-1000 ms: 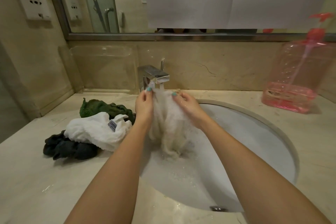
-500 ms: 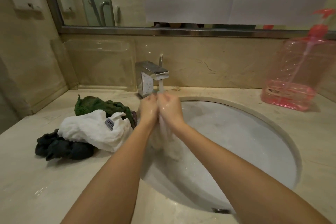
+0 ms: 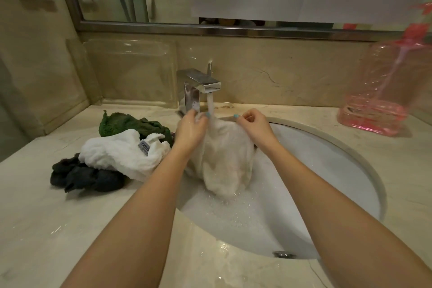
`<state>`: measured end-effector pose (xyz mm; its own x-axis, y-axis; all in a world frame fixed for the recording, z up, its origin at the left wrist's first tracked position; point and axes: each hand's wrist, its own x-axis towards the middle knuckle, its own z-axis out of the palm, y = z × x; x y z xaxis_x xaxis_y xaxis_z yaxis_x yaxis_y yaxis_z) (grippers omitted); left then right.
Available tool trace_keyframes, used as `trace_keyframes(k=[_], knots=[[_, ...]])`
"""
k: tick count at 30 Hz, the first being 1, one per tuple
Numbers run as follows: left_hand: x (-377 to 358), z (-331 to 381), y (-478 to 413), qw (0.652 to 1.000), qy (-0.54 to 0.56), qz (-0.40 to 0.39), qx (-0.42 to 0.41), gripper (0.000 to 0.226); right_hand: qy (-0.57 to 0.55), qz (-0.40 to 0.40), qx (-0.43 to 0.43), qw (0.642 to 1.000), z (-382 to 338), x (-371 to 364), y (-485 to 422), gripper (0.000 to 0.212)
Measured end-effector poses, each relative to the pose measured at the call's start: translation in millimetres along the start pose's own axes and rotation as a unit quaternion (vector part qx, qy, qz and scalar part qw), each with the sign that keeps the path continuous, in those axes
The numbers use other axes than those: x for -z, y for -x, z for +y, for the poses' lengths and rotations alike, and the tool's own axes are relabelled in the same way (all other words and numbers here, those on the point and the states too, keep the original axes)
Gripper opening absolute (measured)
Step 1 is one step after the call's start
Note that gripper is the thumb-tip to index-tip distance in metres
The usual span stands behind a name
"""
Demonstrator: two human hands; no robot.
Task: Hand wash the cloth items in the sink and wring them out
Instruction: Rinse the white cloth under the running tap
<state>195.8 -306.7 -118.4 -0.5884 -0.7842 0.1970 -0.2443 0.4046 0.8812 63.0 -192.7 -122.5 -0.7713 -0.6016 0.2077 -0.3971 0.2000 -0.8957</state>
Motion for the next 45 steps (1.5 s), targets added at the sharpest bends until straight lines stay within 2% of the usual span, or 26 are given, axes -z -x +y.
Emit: trace_keyframes(k=[3,5,7,9,11,13,15,17,20,22,24,26,28,31,34,36,38,39,40,42,45], knots=[[-3.8,-7.5,-1.5,0.992,-0.107,-0.062,0.002,0.031,0.069,-0.052,0.002,0.996,10.9,-6.4,3.3,0.01],[-7.3,-13.0,-2.6,0.978,-0.183,-0.096,-0.038,0.036,0.123,-0.148,-0.026,0.981,20.6,-13.3,8.7,0.008],[-8.5,-15.7,0.3,0.956,-0.247,-0.144,-0.07,0.028,0.211,-0.265,-0.067,0.938,32.9,-23.1,16.7,0.021],[-9.9,-21.6,3.6,0.924,-0.292,-0.243,-0.043,0.021,0.267,-0.338,-0.084,0.898,44.2,-30.8,24.7,0.035],[-11.0,-29.0,4.4,0.887,-0.312,-0.338,0.023,0.02,0.306,-0.339,-0.05,0.888,51.8,-33.5,28.8,0.024],[-10.6,-31.9,4.1,0.869,-0.32,-0.374,0.055,0.027,0.329,-0.325,-0.023,0.886,53.1,-32.2,29.5,0.014],[-10.0,-32.8,4.2,0.865,-0.32,-0.381,0.066,0.039,0.281,-0.297,-0.028,0.912,51.4,-26.6,25.8,0.013],[-9.5,-31.7,5.4,0.875,-0.286,-0.382,0.083,0.04,0.181,-0.241,-0.031,0.953,44.1,-19.7,18.8,0.007],[-11.1,-29.7,3.1,0.897,-0.267,-0.349,0.046,0.023,0.006,-0.189,-0.039,0.981,26.0,-13.8,6.9,0.011],[-10.8,-26.1,-0.8,0.934,-0.221,-0.282,0.014,0.019,-0.078,-0.168,-0.043,0.982,13.4,-13.2,2.0,0.014],[-7.1,-18.0,-0.8,0.967,-0.084,-0.235,0.045,0.023,-0.165,-0.118,-0.067,0.977,2.0,-9.3,-1.2,0.015],[-2.7,-11.5,2.1,0.975,0.043,-0.204,0.082,0.031,-0.256,-0.073,-0.087,0.96,-8.5,-2.1,-2.6,0.016],[-1.1,-10.4,1.3,0.971,0.121,-0.178,0.102,0.038,-0.309,-0.046,-0.084,0.946,-18.3,2.4,-2.2,0.019],[0.2,-4.1,1.5,0.958,0.239,-0.128,0.096,0.021,-0.29,-0.036,-0.078,0.953,-18.9,-3.5,-0.4,0.016],[-1.2,0.6,1.1,0.934,0.336,-0.075,0.092,0.019,-0.129,-0.085,-0.045,0.987,-1.4,-18.4,7.0,0.022],[-3.8,5.1,1.3,0.921,0.374,-0.053,0.095,0.019,-0.041,-0.164,-0.09,0.981,11.1,-28.3,15.5,0.026],[-6.8,5.4,-3.6,0.908,0.406,-0.01,0.107,0.019,-0.056,-0.234,-0.174,0.955,18.2,-37.6,22.1,0.032],[-7.4,4.5,-6.1,0.908,0.405,0.014,0.108,0.02,-0.087,-0.232,-0.189,0.95,21.7,-42.7,19.4,0.034],[-7.8,2.8,-8.4,0.916,0.386,0.035,0.107,0.022,-0.117,-0.202,-0.182,0.955,21.1,-46.7,15.9,0.033],[-10.2,-3.7,-12.3,0.941,0.317,0.063,0.096,0.025,-0.175,-0.081,-0.14,0.971,10.3,-49.0,9.1,0.024],[-13.1,-7.1,-13.7,0.964,0.246,0.086,0.05,0.028,-0.242,0.055,-0.089,0.964,-12.2,-39.0,3.8,0.03]])
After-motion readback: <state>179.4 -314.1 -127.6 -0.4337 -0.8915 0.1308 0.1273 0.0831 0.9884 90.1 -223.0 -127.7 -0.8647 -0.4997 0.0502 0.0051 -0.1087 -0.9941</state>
